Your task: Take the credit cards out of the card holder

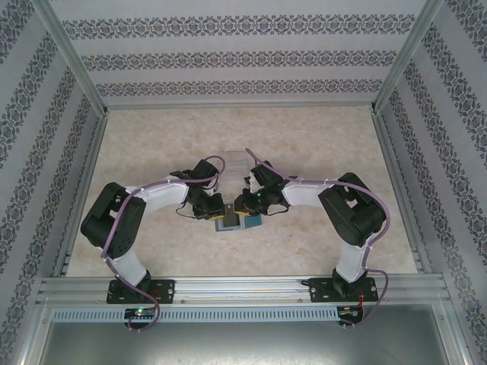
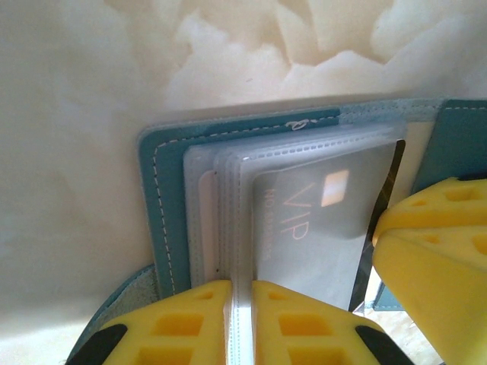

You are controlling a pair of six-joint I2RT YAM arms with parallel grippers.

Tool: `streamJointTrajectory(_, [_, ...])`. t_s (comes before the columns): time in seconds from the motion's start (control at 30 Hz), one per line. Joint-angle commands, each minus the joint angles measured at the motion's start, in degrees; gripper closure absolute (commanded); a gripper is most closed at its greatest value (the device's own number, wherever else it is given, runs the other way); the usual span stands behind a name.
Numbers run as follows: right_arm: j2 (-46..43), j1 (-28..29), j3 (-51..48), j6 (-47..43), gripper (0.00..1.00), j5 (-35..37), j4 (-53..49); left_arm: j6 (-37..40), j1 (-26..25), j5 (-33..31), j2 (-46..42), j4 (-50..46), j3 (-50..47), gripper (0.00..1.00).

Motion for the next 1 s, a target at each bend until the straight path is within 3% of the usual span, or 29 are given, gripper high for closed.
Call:
streamJointTrajectory(0.0, [0.25,0.47,1.13,-1.45,0.78,2.29,-3.55,1.16,0.49,-1.06,1.14,-2.14,-0.2,0.85])
streamJointTrajectory(0.23, [-1.56,0.43,2.19,-3.6,0.78,5.82,-7.7,1.15,0.48,-1.35,0.57,-2.38,-0.32,0.85])
streamJointTrajectory(0.97, [-2.78,-0.6,-0.45,-2.92,0.76,4.03,-5.08,2.2,-1.52,-0.97,0.76,-7.18,5.67,0.84])
